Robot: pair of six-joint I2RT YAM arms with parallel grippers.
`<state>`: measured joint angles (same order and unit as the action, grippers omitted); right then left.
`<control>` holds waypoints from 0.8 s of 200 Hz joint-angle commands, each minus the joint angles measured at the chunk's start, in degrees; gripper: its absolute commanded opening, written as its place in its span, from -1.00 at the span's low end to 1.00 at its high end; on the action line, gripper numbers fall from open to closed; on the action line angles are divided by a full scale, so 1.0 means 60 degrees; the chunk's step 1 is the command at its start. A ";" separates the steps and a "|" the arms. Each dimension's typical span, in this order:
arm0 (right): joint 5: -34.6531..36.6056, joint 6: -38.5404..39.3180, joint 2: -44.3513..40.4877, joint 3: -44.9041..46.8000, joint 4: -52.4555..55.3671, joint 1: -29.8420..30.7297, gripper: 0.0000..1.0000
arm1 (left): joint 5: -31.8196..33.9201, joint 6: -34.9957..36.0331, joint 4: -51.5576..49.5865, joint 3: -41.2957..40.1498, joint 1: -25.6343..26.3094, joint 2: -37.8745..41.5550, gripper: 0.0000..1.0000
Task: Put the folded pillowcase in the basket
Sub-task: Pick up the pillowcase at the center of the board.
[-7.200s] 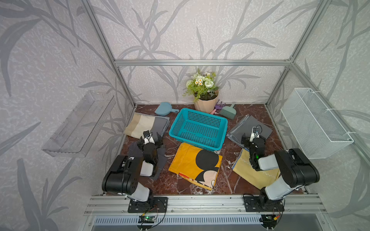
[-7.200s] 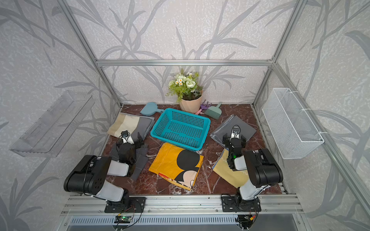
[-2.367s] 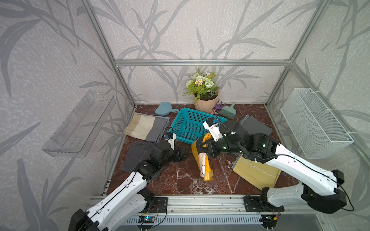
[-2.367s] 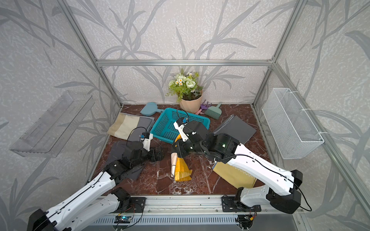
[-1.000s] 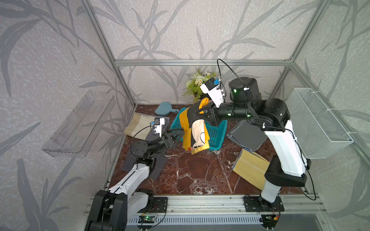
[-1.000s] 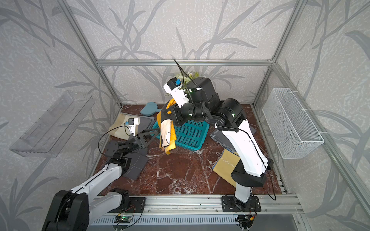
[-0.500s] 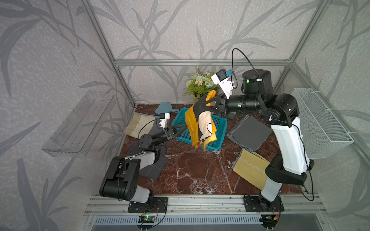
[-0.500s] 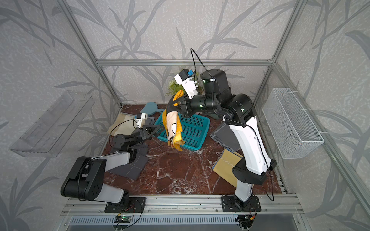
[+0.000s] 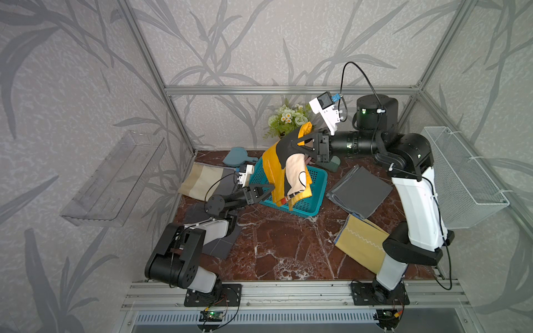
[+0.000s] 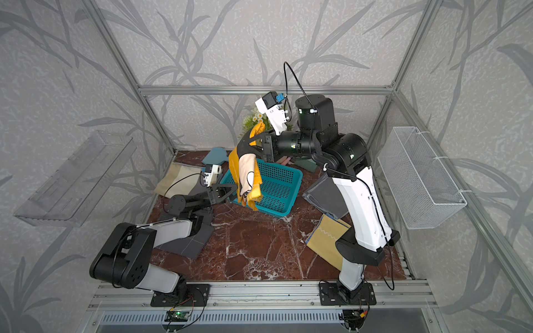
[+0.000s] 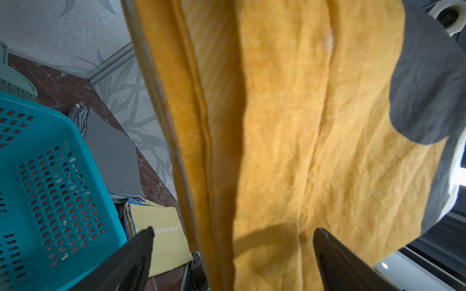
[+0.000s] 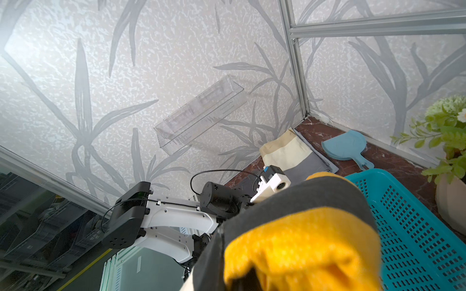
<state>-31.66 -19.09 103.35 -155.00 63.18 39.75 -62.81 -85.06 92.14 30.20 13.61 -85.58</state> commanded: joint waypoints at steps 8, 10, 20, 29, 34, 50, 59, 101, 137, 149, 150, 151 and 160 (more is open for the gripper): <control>-0.0378 -0.0242 -0.0207 -0.0041 -0.0803 -0.0005 -1.00 | 0.0236 0.0427 0.2134 0.0035 0.0118 -0.0005 1.00; -0.0378 -0.0248 -0.0212 -0.0026 -0.0799 -0.0004 -1.00 | 0.0241 0.0437 0.2134 0.0039 0.0120 -0.0001 1.00; -0.0441 -0.0282 -0.0229 0.0094 -0.0801 -0.0003 -1.00 | 0.0348 0.0487 0.2134 0.0099 0.0176 0.0037 1.00; -0.0503 -0.0336 -0.0273 0.0281 -0.0828 0.0002 -1.00 | 0.0425 0.0540 0.2134 0.0172 0.0274 0.0041 1.00; -0.0523 -0.0368 -0.0297 0.0439 -0.0892 0.0010 -1.00 | 0.0481 0.0569 0.2134 0.0211 0.0333 0.0041 1.00; -0.0538 -0.0457 -0.0549 0.1126 -0.1226 0.0006 -1.00 | 0.0606 0.0630 0.2134 0.0362 0.0514 0.0026 1.00; -0.0539 -0.0529 -0.0747 0.1606 -0.1524 0.0004 -1.00 | 0.0702 0.0659 0.2134 0.0432 0.0623 0.0034 1.00; -0.0405 -0.0661 -0.1487 0.2850 -0.2287 0.0004 -1.00 | 0.0818 0.0701 0.2134 0.0603 0.0911 -0.0012 0.91; 0.0045 -0.0348 -0.1566 0.2805 -0.1914 0.0010 -1.00 | 0.0931 0.0677 0.2134 0.0290 0.0897 -0.0089 -0.12; 0.0441 -0.0119 -0.1581 0.2792 -0.1649 0.0000 -1.00 | 0.1021 0.0636 0.2134 0.0186 0.0864 -0.0146 -0.84; 0.0479 -0.0094 -0.1581 0.2806 -0.1629 0.0006 -1.00 | 0.1028 0.0624 0.2134 0.0177 0.0851 -0.0148 -0.90; 0.0519 -0.0075 -0.1581 0.2806 -0.1611 0.0009 -1.00 | 0.1031 0.0618 0.2134 0.0172 0.0844 -0.0157 -0.95; 0.0835 0.0092 -0.1608 0.2929 -0.1416 -0.0003 -1.00 | 0.1006 0.0503 0.2134 0.0138 0.0685 -0.0254 -1.00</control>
<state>-31.22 -21.67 95.53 -137.51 54.96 39.77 -57.28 -81.91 92.44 31.94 18.68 -85.73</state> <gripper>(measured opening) 0.068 0.172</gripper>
